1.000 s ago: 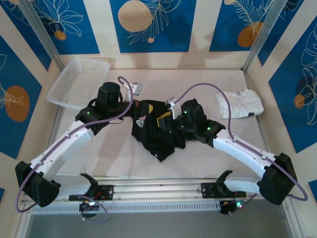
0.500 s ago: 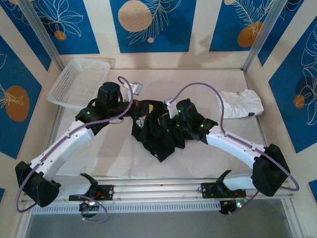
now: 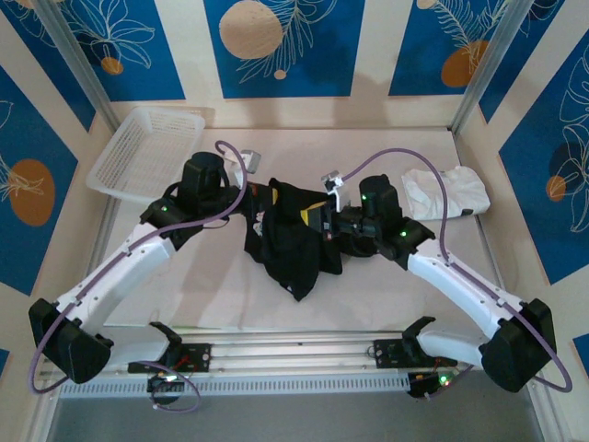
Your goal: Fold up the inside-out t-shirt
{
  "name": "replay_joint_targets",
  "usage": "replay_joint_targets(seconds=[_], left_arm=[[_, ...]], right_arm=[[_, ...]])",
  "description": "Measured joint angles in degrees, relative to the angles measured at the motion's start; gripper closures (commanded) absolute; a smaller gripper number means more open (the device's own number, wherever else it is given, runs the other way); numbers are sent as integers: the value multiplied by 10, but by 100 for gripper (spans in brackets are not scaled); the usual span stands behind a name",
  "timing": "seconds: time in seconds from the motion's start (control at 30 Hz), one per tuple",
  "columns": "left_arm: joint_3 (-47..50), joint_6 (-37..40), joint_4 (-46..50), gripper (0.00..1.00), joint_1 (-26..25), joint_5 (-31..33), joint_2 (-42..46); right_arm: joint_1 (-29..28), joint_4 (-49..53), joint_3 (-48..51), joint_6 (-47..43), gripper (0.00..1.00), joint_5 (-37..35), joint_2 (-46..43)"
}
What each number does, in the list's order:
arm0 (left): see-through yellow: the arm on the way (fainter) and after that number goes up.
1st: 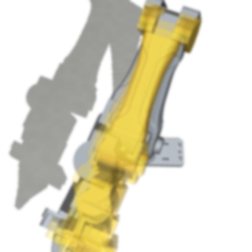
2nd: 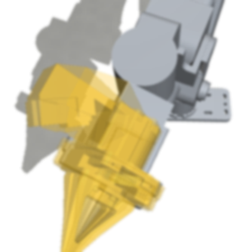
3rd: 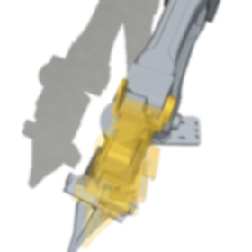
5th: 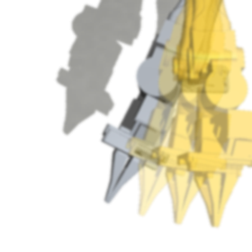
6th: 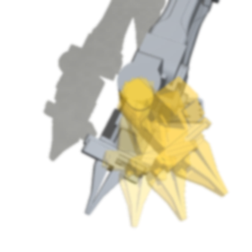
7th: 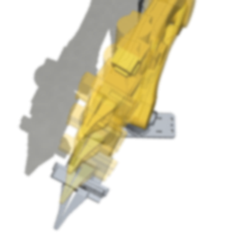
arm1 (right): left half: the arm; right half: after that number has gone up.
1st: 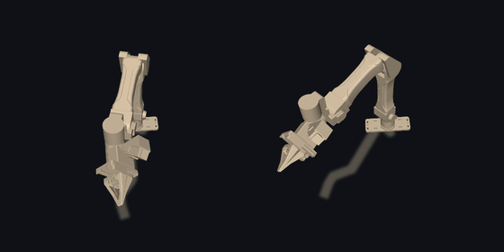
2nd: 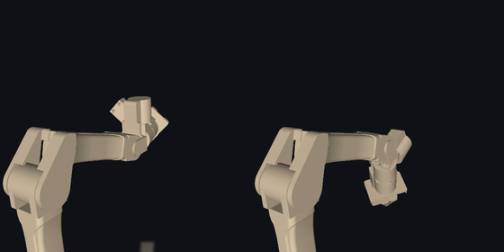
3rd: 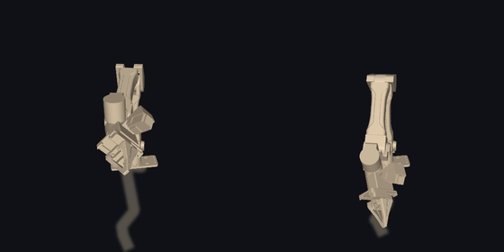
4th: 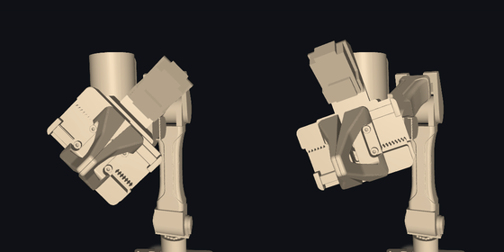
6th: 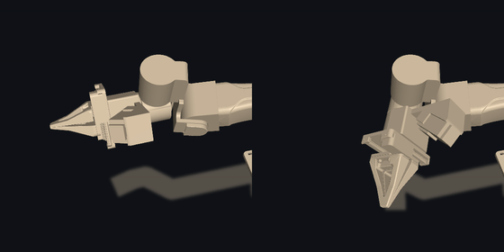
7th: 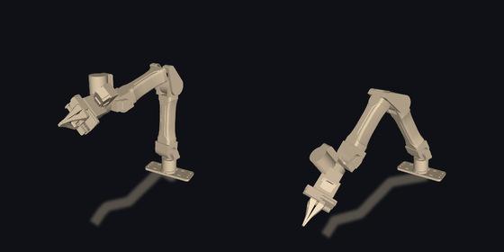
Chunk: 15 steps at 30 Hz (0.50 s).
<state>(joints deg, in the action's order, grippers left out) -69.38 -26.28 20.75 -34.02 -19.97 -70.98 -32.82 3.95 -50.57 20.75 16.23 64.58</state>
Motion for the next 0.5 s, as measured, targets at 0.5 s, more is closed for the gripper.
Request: replay_joint_targets(seconds=[0.5], left_arm=[[2,14,2,100,0,24,-15]], right_arm=[[52,-78,6,73,100,149,6]])
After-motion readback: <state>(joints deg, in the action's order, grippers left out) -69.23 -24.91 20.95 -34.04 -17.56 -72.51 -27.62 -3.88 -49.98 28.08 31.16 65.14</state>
